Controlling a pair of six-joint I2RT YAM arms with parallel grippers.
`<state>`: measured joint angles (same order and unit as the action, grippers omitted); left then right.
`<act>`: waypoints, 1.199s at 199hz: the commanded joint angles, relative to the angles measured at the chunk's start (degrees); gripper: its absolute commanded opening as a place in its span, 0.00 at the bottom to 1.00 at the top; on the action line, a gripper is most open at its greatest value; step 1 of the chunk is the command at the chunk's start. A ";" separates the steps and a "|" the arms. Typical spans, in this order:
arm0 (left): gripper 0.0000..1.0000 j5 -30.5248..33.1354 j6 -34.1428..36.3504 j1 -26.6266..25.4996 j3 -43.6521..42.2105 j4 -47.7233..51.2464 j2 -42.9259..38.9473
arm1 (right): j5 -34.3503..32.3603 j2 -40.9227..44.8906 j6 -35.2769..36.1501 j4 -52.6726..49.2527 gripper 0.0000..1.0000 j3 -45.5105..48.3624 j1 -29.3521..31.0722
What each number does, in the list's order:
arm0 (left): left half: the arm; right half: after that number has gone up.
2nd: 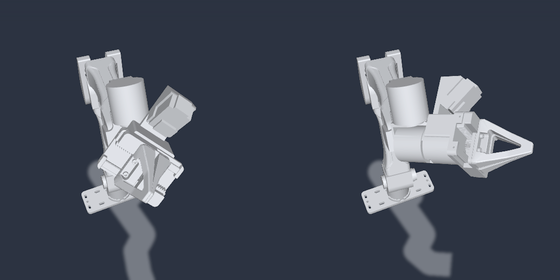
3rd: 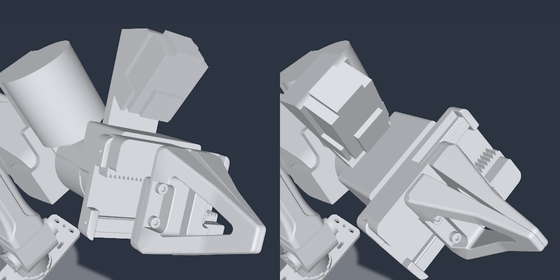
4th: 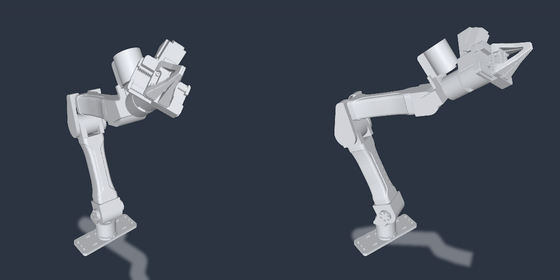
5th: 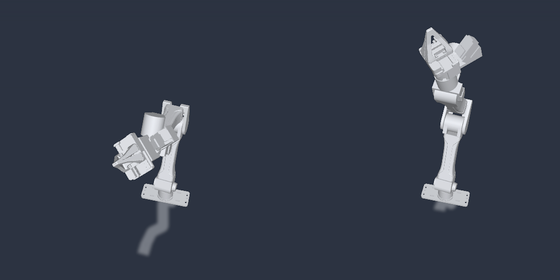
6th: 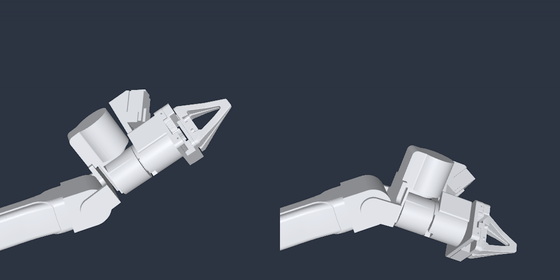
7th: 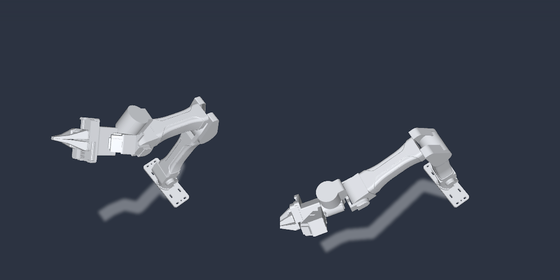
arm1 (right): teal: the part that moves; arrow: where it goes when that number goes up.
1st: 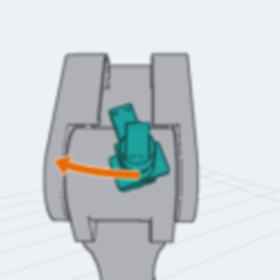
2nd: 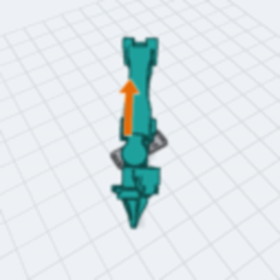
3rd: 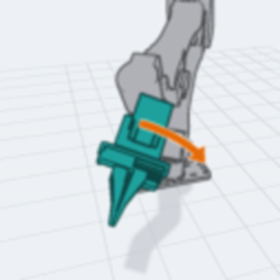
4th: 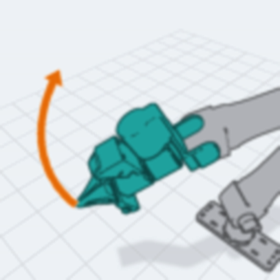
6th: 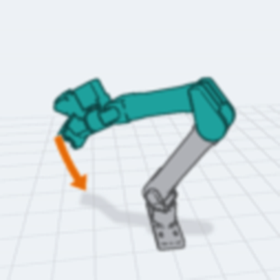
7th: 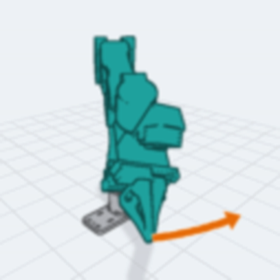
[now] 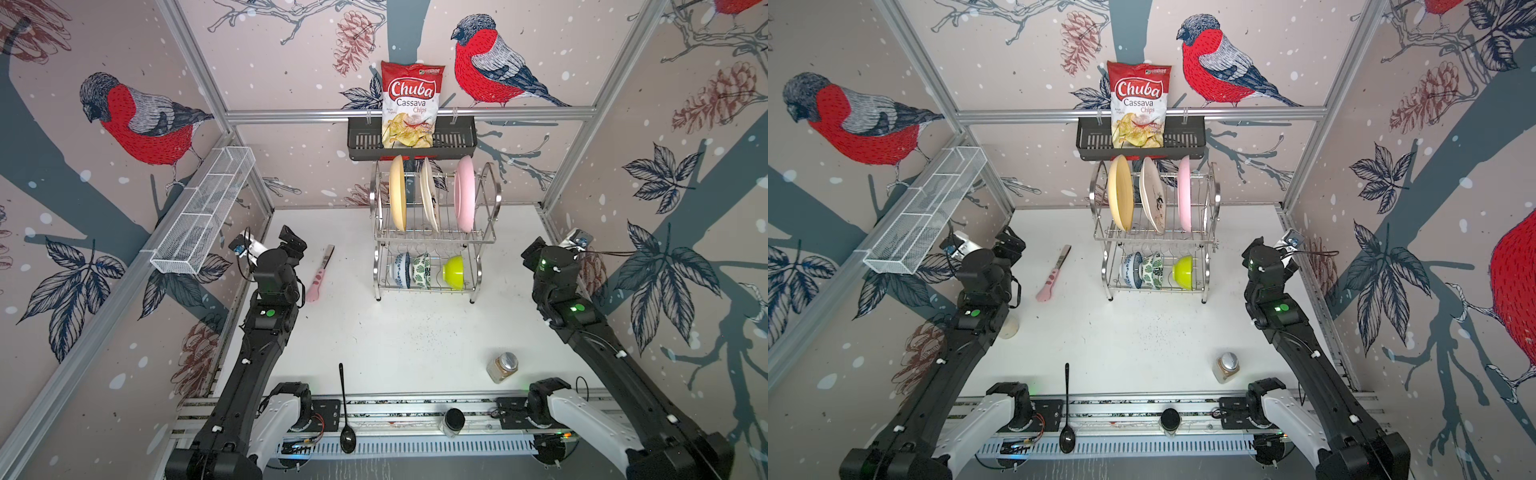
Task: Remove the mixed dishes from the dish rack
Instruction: 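Raise both arms and reach the grippers toward the plates in the rack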
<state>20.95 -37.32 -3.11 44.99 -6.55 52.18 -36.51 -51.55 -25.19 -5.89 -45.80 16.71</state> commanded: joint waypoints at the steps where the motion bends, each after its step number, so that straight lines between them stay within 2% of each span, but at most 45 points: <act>1: 0.85 -14.41 4.66 0.21 4.68 4.15 0.70 | 7.34 1.42 2.60 -4.80 0.70 -2.83 0.74; 28: 0.84 -25.78 7.21 0.06 11.44 8.08 2.57 | 12.70 0.89 3.02 -7.29 0.64 -7.55 0.88; 38: 0.95 -28.59 7.47 -0.03 14.46 10.34 3.88 | 14.20 0.12 3.30 -9.05 0.63 -9.93 1.09; 42: 0.96 -29.62 7.67 -0.07 15.69 11.38 4.58 | 14.81 -0.22 3.58 -9.56 0.63 -10.92 1.20; 81: 0.92 -39.80 9.71 -3.55 26.75 15.78 12.11 | 21.61 -4.13 6.07 -14.71 0.61 -21.70 2.01; 99: 0.86 -40.23 10.98 -6.63 32.68 18.40 16.46 | 25.71 -7.37 6.97 -17.08 0.61 -27.70 2.06; 119: 0.78 -42.66 10.37 -7.39 36.70 19.83 20.33 | 29.70 -10.95 7.52 -17.93 0.60 -32.88 2.02; 152: 0.75 -45.04 10.25 -8.97 40.81 21.59 24.60 | 34.44 -17.40 8.16 -20.75 0.58 -40.81 2.11; 177: 0.74 -42.63 12.73 -11.03 44.82 26.14 27.72 | 34.59 -20.70 8.82 -22.31 0.58 -44.52 2.15; 209: 0.67 -39.90 14.40 -13.68 47.78 29.33 31.69 | 33.97 -24.24 9.46 -22.93 0.58 -46.89 2.14; 239: 0.64 -38.83 14.30 -14.13 50.25 30.95 34.59 | 33.32 -27.16 10.12 -23.63 0.55 -48.67 2.12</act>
<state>-19.42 -24.03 -17.06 93.43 22.28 85.38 -2.83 -77.06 -16.27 -29.02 -93.14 18.72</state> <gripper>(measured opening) 0.653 0.558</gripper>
